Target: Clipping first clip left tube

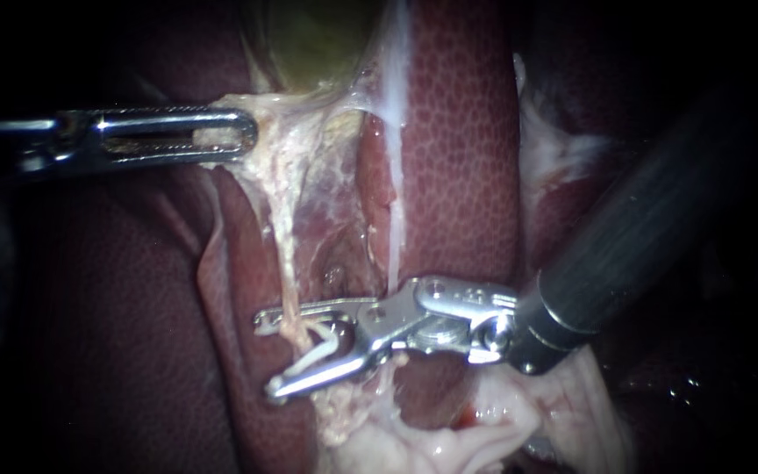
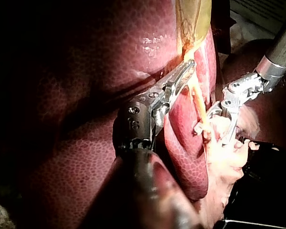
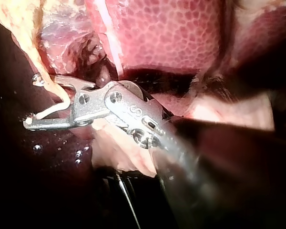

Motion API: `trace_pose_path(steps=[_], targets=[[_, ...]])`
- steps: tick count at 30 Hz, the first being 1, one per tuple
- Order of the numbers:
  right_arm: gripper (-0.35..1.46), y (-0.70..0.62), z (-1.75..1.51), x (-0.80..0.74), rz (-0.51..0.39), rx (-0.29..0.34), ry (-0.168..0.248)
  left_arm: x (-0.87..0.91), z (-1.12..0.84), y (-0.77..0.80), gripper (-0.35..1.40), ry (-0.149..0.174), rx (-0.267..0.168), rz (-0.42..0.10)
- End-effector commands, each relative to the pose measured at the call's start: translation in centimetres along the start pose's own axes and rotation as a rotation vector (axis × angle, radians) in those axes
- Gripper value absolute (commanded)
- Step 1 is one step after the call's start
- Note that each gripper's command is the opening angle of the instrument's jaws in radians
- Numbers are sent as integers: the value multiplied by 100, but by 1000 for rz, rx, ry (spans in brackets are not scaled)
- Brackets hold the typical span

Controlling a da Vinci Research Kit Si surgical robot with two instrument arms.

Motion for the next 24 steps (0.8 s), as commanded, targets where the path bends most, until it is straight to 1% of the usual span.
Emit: trace_pose_path(steps=[1,2,3,4,11,24], targets=[[24,-2,-4,2,24,22,-1,0,0,0,-35,0,0,0],[-4,-3,-8,2,43,32,-5,0,0,0,-35,0,0,0],[-26,-4,-11,2,43,32,-4,0,0,0,-35,0,0,0],[-35,-3,-12,2,44,32,-7,0,0,0,-35,0,0,0],[-35,1,-15,0,56,31,-7,0,0,0,-35,0,0,0],[-35,2,-16,-1,56,32,-7,0,0,1,-35,0,0,0]])
